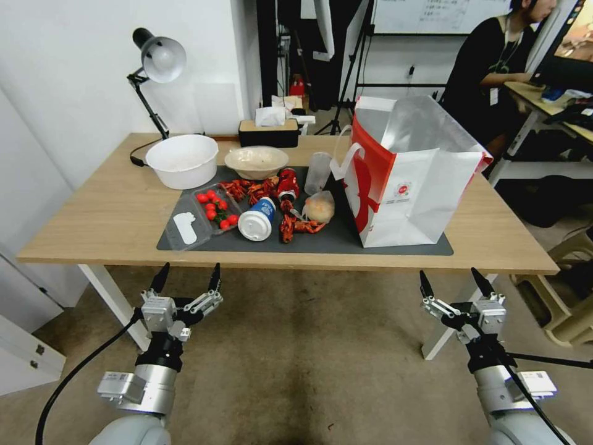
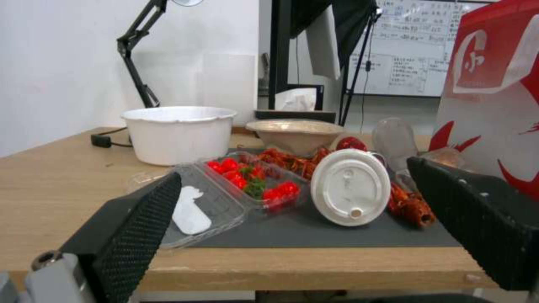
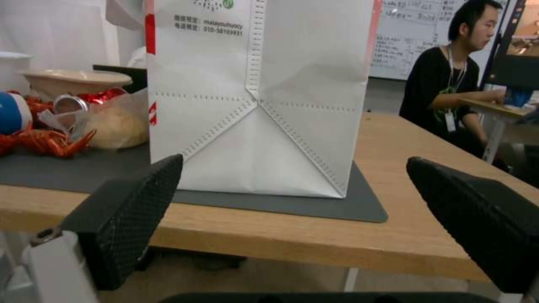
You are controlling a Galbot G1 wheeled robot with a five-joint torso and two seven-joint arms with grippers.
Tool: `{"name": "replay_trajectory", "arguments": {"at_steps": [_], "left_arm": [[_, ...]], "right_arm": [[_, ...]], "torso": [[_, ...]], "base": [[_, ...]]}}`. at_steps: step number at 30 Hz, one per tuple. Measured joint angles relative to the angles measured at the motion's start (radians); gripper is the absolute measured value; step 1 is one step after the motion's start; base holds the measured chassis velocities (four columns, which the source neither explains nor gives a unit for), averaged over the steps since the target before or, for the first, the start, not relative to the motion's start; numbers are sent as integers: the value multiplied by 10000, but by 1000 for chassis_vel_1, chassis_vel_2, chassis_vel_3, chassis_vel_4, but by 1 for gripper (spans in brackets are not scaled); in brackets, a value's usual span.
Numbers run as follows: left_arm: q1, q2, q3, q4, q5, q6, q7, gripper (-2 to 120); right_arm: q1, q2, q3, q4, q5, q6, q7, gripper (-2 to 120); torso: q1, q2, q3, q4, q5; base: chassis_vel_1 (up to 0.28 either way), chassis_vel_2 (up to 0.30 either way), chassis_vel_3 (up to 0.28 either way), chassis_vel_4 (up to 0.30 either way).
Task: Pick up the food delivery bag from the floor and place it on the table.
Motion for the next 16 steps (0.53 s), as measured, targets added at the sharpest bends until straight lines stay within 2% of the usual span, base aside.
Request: {"name": "replay_trajectory", "arguments": {"at_steps": [16], "left_arm": [[-11, 31, 2, -6, -13, -13, -5, 100]], "right_arm": [[64, -72, 3, 36, 34, -105, -1, 100]], "torso": [[1, -1, 0, 1, 0]], "base": [[0, 0, 0, 0]]}}
